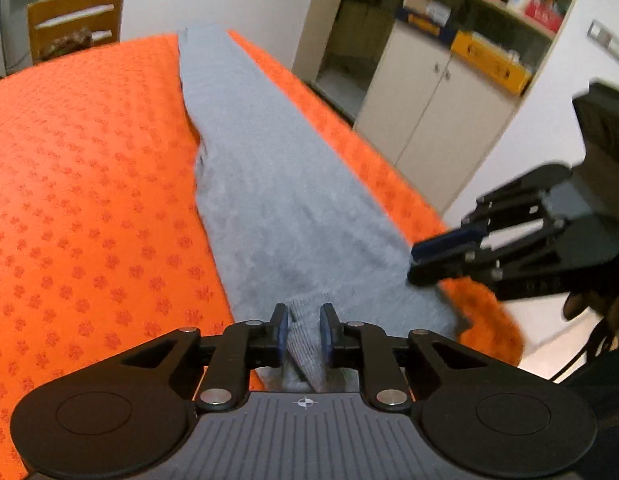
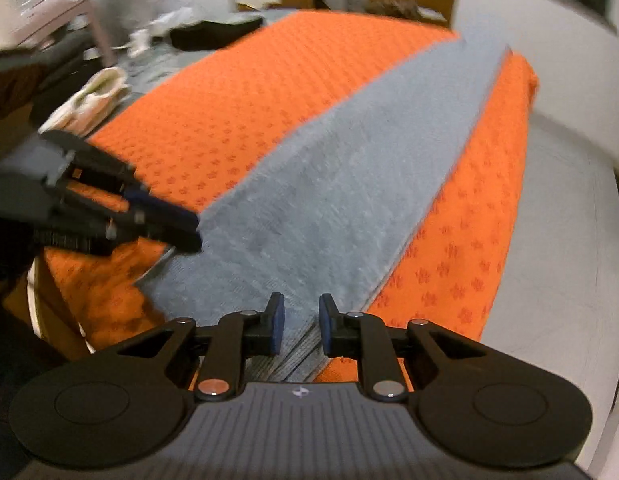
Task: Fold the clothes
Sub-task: 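Open both grippers and release the folded end, then grasp the folded end of the strip with both grippers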
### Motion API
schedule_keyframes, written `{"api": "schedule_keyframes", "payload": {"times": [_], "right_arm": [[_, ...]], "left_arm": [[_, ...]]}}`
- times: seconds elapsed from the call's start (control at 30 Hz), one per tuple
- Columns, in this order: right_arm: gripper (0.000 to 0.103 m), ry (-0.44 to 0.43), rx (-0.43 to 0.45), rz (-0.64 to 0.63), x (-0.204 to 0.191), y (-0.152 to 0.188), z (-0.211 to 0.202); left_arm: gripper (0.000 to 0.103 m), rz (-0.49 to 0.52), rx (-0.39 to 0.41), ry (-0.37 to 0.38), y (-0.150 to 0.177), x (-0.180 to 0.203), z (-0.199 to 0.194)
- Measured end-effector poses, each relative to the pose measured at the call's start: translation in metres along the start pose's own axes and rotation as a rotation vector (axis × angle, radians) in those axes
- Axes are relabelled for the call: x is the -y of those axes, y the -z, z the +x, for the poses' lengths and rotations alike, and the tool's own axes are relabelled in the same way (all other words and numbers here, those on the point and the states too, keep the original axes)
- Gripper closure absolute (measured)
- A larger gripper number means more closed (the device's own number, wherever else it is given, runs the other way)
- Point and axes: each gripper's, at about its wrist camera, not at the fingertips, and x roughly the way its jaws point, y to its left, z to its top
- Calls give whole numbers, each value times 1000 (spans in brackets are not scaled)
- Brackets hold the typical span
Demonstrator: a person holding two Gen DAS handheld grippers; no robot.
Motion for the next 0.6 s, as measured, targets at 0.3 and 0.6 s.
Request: {"api": "schedule_keyframes", "payload": {"times": [0.3,0.6], "right_arm": [[62,-115,48,-303,-17,17,-25],[47,-156,11,-543,-43,21,-2]], "left_arm": [[48,344,-4,19,18,31,-29],[41,580,6,55,30,57,-18]]}}
